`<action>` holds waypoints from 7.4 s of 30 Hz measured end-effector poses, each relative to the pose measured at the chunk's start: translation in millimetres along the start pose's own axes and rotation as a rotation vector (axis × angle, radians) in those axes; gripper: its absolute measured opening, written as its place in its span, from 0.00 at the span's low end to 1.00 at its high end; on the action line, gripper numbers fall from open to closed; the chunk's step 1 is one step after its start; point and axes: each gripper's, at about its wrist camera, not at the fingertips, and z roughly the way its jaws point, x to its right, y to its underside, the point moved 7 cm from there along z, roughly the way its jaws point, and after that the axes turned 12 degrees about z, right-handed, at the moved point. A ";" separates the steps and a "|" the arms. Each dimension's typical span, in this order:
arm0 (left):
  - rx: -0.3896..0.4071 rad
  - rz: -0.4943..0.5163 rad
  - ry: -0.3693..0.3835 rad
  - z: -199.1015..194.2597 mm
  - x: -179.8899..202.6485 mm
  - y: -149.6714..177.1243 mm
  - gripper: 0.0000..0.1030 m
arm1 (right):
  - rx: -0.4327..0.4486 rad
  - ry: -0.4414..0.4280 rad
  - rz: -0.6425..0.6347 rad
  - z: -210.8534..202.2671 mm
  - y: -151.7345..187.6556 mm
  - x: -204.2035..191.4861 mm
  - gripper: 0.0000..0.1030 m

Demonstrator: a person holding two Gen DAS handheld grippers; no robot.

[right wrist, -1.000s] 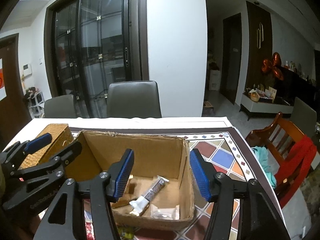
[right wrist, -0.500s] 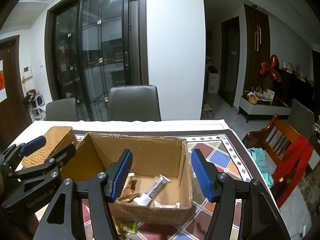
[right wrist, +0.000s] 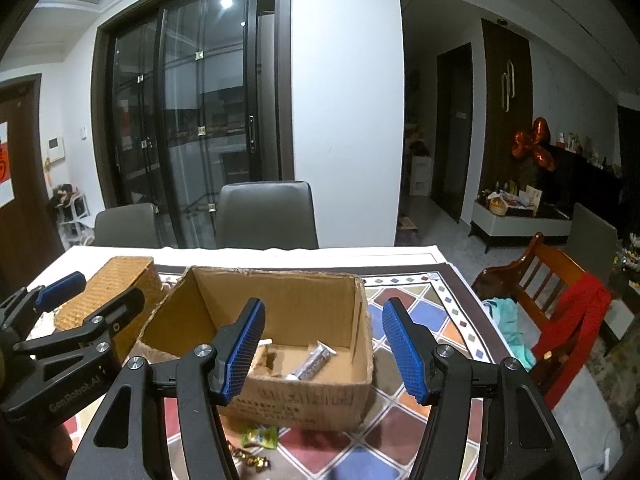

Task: Organize snacks
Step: 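Withdraw both open tools from the box toward the remaining candies, then lower both open tools toward the loose candies in front of the box, then grasp the gold twist-wrapped candy with the left tool while the right tool grasps the pale green candy, then lift both candies and carry them over the cardboard box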

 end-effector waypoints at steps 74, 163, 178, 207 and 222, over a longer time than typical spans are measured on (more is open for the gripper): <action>-0.229 0.306 0.416 12.0 75.5 124.3 0.75 | -0.312 0.056 -0.012 -8.5 174.0 10.4 0.60; -0.313 0.207 0.423 50.9 89.4 133.3 0.26 | -0.316 0.040 -0.014 20.0 176.0 11.0 0.22; -0.248 0.195 0.380 14.2 77.3 111.0 0.26 | -0.230 0.026 -0.031 -12.0 145.2 2.5 0.22; -0.136 0.157 0.312 -29.4 51.7 67.5 0.26 | -0.085 -0.011 -0.066 -50.2 83.9 -16.7 0.22; -0.081 0.138 0.268 -37.5 32.8 34.0 0.26 | -0.023 -0.040 -0.077 -56.5 49.6 -28.4 0.22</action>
